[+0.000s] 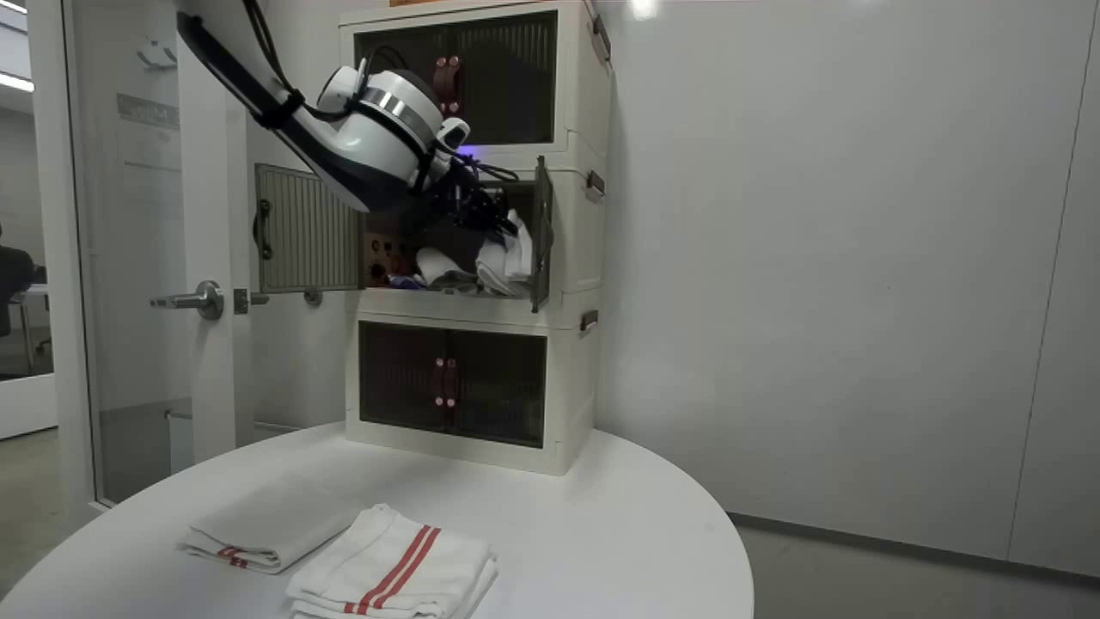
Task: Put the blue and white towel in the open cabinet
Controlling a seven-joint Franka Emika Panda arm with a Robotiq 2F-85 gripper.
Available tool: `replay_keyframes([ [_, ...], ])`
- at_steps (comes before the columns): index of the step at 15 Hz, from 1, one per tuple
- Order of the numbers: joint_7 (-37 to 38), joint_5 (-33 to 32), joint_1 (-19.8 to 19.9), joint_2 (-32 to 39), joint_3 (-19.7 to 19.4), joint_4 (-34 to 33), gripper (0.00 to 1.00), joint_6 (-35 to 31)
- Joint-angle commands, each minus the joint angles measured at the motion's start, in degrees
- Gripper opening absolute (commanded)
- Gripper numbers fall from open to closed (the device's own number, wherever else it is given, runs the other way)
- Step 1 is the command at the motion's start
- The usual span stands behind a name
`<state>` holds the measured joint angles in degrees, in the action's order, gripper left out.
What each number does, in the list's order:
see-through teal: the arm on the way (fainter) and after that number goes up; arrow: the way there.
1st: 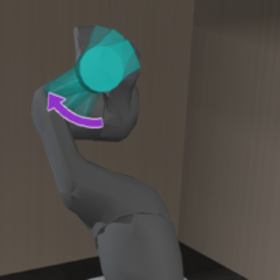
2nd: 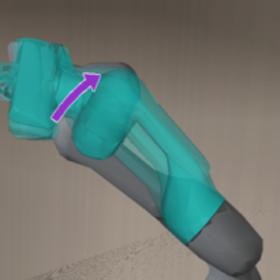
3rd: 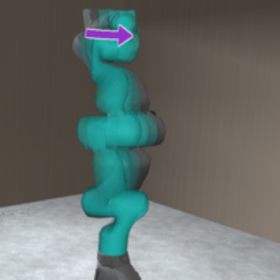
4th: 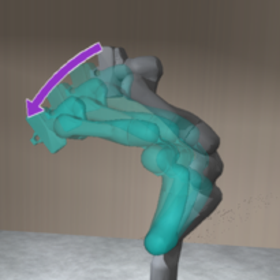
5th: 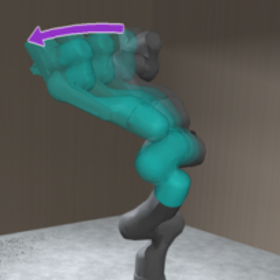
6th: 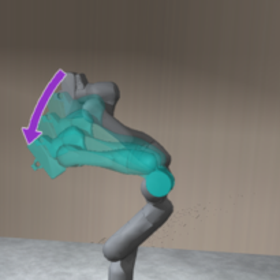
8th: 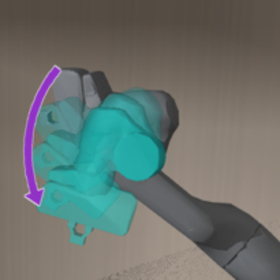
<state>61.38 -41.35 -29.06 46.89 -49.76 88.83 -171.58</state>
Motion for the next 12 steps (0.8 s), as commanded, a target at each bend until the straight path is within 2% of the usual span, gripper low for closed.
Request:
replay_keyframes([
  [1, -3.03, 1.11, 4.04, 1.91, 3.85, -6.13, 0.07, -0.93],
  [9, -6.05, 1.29, 10.28, 5.81, 9.80, -14.92, 0.07, 0.23],
  [11, -9.44, 2.11, 13.07, 5.20, 13.86, -15.87, 0.35, 1.78],
  [12, -10.69, 2.27, 14.16, 5.15, 15.29, -16.27, 0.40, 1.98],
])
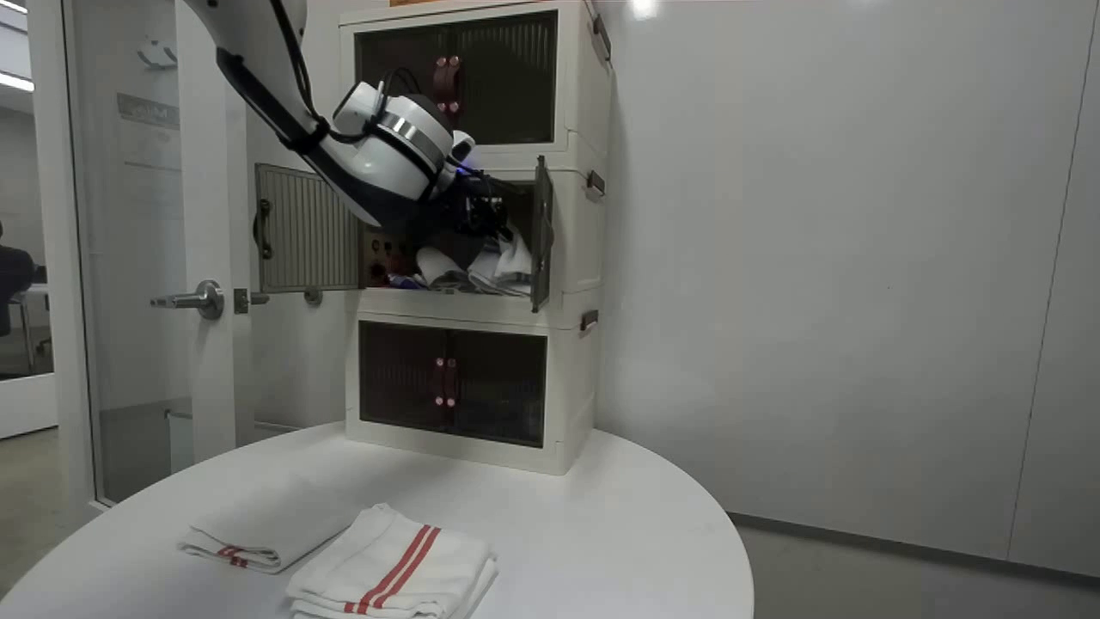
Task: Put the blue and white towel in the open cabinet
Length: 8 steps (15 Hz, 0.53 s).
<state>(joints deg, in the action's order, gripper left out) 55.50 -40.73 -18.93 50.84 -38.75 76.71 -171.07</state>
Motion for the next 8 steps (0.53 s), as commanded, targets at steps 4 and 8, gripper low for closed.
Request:
replay_keyframes([
  [4, -6.74, 1.29, 6.37, 1.15, 6.86, -4.27, 0.72, 0.83],
  [8, -5.55, 0.26, 6.01, 0.67, 5.96, -2.98, 0.99, -0.37],
])
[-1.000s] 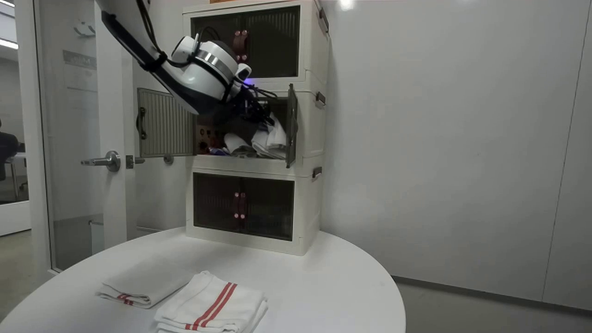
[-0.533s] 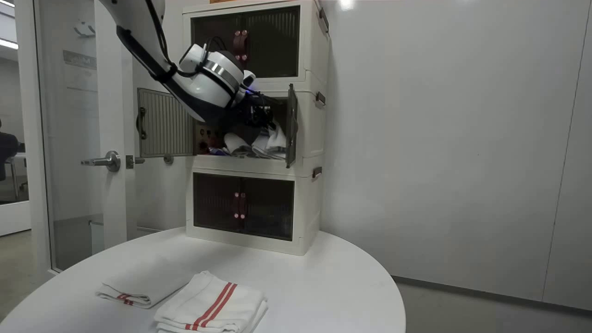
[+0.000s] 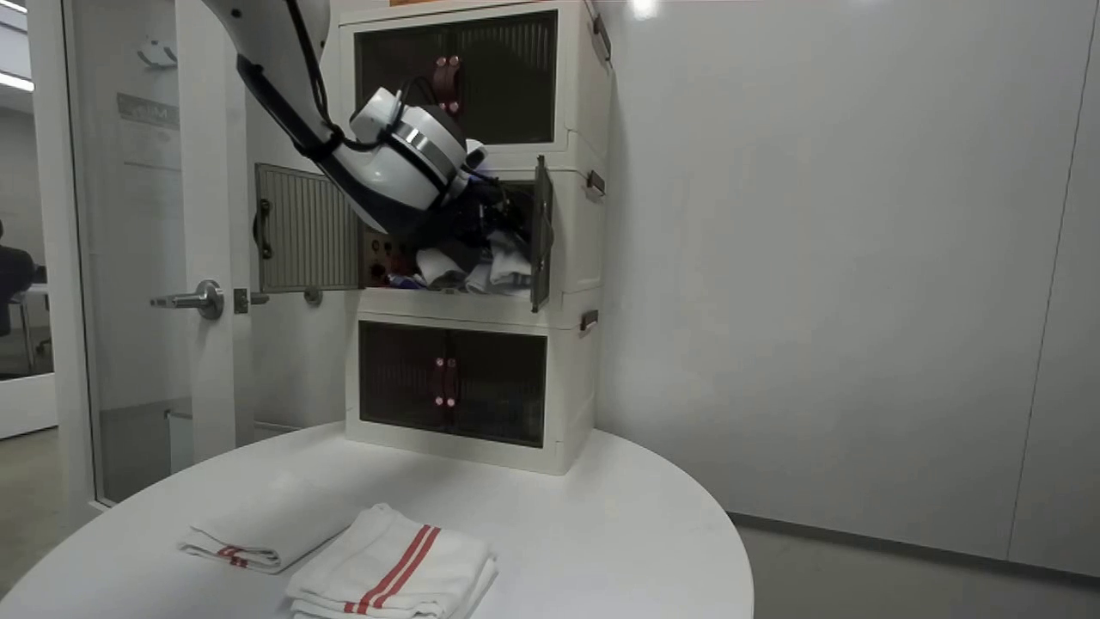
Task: Put the blue and white towel in the open cabinet
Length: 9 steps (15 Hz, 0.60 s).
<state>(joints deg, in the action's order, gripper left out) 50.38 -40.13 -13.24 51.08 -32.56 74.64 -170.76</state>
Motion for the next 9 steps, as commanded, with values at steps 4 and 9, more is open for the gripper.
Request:
replay_keyframes([
  [4, -0.18, -1.06, -0.12, -0.83, -0.68, 0.71, 1.00, -2.76],
  [9, -6.13, -2.17, 2.62, -7.47, 6.97, 7.78, 1.00, -10.91],
])
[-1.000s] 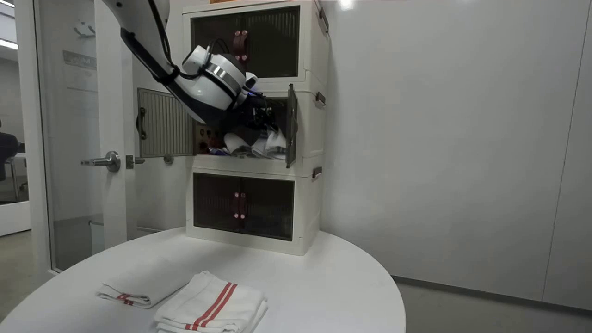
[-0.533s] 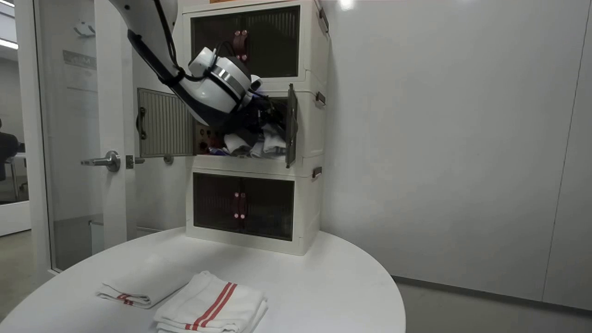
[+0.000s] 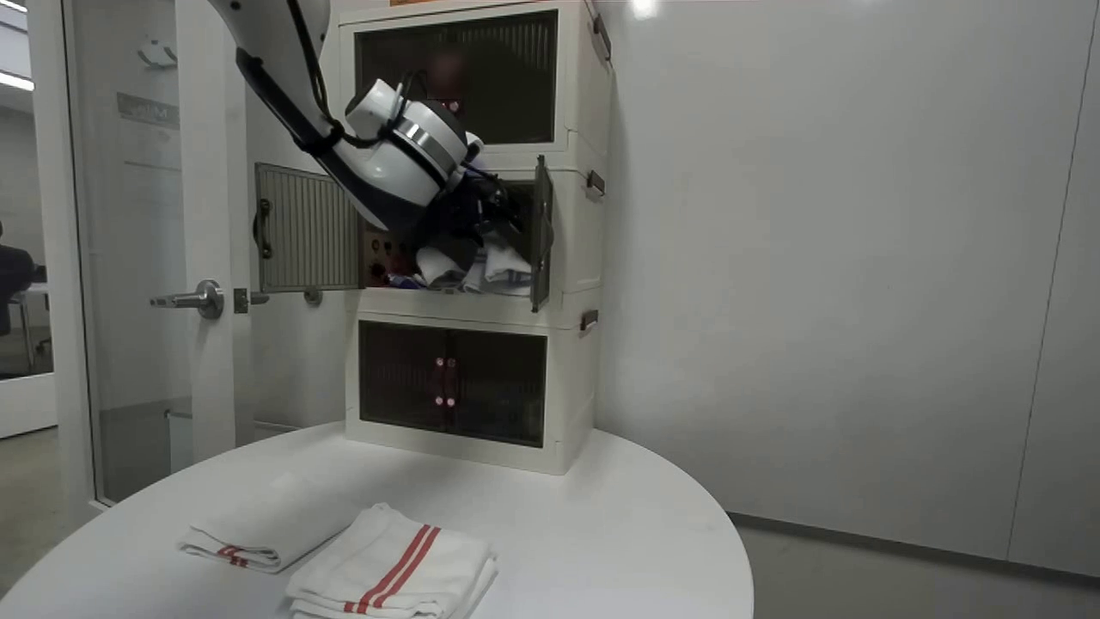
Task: Put the blue and white towel in the open cabinet
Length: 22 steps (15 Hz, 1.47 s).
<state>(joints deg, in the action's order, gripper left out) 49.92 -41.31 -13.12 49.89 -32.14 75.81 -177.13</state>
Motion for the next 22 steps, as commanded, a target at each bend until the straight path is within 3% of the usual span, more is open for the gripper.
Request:
replay_keyframes([
  [1, -8.34, -0.92, 4.62, -8.47, 10.92, 9.07, 1.00, -5.46],
  [2, -10.99, -0.71, 7.28, -10.68, 15.87, 11.35, 1.00, -6.07],
  [4, -20.10, 6.08, 10.24, -14.39, 22.61, 17.87, 1.00, -7.40],
  [5, -21.42, 4.86, 13.74, -16.33, 27.99, 20.43, 1.00, -7.03],
  [8, -30.36, 9.60, 22.09, -21.00, 41.33, 29.44, 1.00, -4.42],
  [13, -40.83, 20.36, 40.02, -26.33, 62.66, 38.67, 1.00, 11.02],
  [16, -40.17, 27.92, 45.57, -31.98, 67.57, 43.13, 1.00, 21.25],
  [20, -33.73, 36.29, 47.51, -41.40, 70.18, 49.36, 1.00, 31.53],
  [21, -35.54, 43.93, 37.20, -45.71, 60.08, 51.18, 1.00, 33.09],
  [22, -33.87, 46.49, 34.23, -48.16, 57.62, 52.82, 1.00, 35.27],
])
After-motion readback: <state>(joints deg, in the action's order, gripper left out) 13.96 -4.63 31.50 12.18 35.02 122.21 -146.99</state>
